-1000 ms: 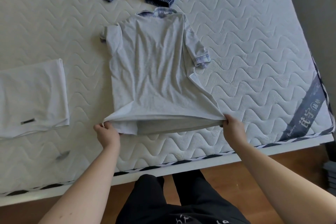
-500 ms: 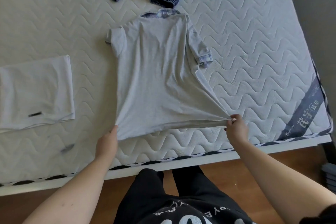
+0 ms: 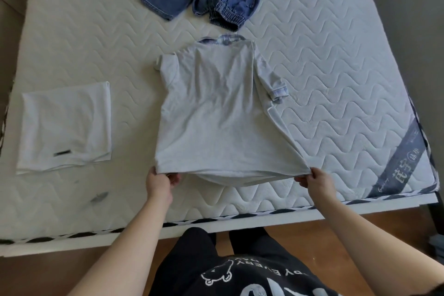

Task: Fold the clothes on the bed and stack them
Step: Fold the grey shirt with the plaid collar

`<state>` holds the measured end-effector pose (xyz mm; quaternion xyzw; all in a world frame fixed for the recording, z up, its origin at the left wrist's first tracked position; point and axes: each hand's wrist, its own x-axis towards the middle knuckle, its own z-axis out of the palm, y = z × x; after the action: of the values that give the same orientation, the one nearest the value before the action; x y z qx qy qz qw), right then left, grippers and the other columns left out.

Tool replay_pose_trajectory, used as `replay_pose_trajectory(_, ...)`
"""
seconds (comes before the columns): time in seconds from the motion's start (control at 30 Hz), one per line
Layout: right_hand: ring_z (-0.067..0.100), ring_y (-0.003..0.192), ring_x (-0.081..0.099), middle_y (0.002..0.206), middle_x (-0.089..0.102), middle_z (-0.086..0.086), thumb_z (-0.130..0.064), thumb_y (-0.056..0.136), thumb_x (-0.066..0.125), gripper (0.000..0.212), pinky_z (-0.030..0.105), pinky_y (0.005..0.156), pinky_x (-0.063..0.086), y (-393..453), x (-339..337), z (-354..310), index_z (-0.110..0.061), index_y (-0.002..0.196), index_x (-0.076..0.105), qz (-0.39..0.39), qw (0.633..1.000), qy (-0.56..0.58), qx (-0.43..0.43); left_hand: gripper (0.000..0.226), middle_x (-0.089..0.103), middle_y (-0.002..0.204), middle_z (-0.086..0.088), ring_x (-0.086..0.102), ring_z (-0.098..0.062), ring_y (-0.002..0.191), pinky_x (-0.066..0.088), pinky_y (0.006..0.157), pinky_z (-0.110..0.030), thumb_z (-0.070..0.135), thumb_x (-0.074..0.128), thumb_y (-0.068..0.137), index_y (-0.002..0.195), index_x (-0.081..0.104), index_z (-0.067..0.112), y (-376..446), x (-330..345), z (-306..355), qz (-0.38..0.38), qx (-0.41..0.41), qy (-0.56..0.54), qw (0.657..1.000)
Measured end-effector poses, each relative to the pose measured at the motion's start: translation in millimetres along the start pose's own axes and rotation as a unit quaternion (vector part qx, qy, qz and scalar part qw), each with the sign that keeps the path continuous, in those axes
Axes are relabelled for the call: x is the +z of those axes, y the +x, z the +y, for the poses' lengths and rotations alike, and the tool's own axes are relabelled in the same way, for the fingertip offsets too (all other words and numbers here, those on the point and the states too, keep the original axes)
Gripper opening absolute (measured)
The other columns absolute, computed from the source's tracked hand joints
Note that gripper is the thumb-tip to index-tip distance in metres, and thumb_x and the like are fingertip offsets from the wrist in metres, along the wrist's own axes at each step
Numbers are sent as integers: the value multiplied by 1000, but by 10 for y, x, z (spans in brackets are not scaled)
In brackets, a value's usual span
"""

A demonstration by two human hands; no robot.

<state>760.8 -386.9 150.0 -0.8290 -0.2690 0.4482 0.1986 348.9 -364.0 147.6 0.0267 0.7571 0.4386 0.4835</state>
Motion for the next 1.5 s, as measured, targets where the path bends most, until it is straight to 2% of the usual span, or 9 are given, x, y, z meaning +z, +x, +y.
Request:
replay_pose_trajectory(0.23, 15, 82, 71, 74, 75, -7, -13, 83, 73, 11, 36, 80, 54, -36, 96, -190, -23, 86, 68, -36, 999, -22, -32, 21, 60, 80, -8, 54, -20, 59, 47, 54, -26, -7, 60, 84, 92, 53, 11, 35, -43, 12, -98, 88, 279, 951)
replay_pose_trajectory(0.43, 19, 77, 66, 74, 69, -1, -15, 94, 48, 21, 31, 59, 44, -82, 68, -359, -26, 90, 65, 23, 993, -87, -73, 35, 66, 99, -15, 61, -36, 92, 40, 71, -32, 3, 60, 86, 121, 58, 7, -35, -191, 110, -44, 192, 527, 827)
replay_pose_trajectory(0.57, 18, 76, 63, 82, 68, 7, -15, 96, 35, 24, 29, 55, 39, -95, -31, -306, -16, 89, 59, 68, 991, -90, -67, 20, 66, 103, -23, 60, -39, 95, 47, 76, -39, 4, 50, 92, 105, 63, -3, -75, -357, 163, 4, 188, 593, 783)
replay_pose_trajectory(0.67, 21, 80, 63, 87, 70, 6, -16, 98, 30, 25, 32, 62, 39, -121, -108, -226, -13, 100, 55, 89, 993, -62, -35, 23, 62, 107, -28, 56, -40, 99, 46, 80, -41, 5, 45, 95, 106, 62, -5, -65, -485, 170, 30, 162, 585, 794)
replay_pose_trajectory(0.87, 17, 79, 68, 73, 67, -4, -13, 97, 32, 31, 33, 63, 49, -144, -316, -348, -14, 115, 57, 95, 994, -36, -47, 35, 51, 129, -36, 52, -49, 115, 42, 91, -47, 9, 36, 99, 126, 46, -10, -90, -543, 237, 127, 80, 373, 915)
replay_pose_trajectory(1.03, 13, 75, 69, 74, 71, -3, -8, 95, 38, 37, 29, 52, 44, -448, -205, -279, -28, 123, 53, 73, 991, -69, -85, 34, 57, 122, -14, 67, -36, 95, 59, 76, -42, 0, 43, 96, 127, 48, 14, -81, -559, 379, 26, 122, 227, 966)
replay_pose_trajectory(1.23, -11, 61, 61, 79, 73, 0, -9, 98, 41, 34, 17, 46, 40, -875, 278, -289, -25, 109, 69, 58, 992, -40, -108, 34, 69, 77, -3, 67, -17, 58, 55, 61, -32, 1, 43, 91, 102, 59, 29, -229, -684, 575, -71, 268, 352, 894)
replay_pose_trajectory(1.33, -7, 54, 60, 81, 72, 2, -9, 97, 41, 35, 18, 47, 37, -1033, 482, -417, -24, 107, 70, 82, 990, -16, -115, 27, 65, 75, -7, 55, -24, 64, 35, 58, -29, 1, 48, 87, 93, 68, 17, -312, -833, 763, -55, 347, 432, 831)
replay_pose_trajectory(1.5, 10, 62, 66, 83, 69, 3, -14, 96, 33, 38, 33, 57, 51, -1226, 655, -708, -27, 114, 65, 111, 984, -8, -140, 27, 66, 85, -13, 59, -34, 82, 37, 65, -32, 7, 47, 89, 89, 70, 19, -320, -1003, 1192, -37, 366, 461, 807)
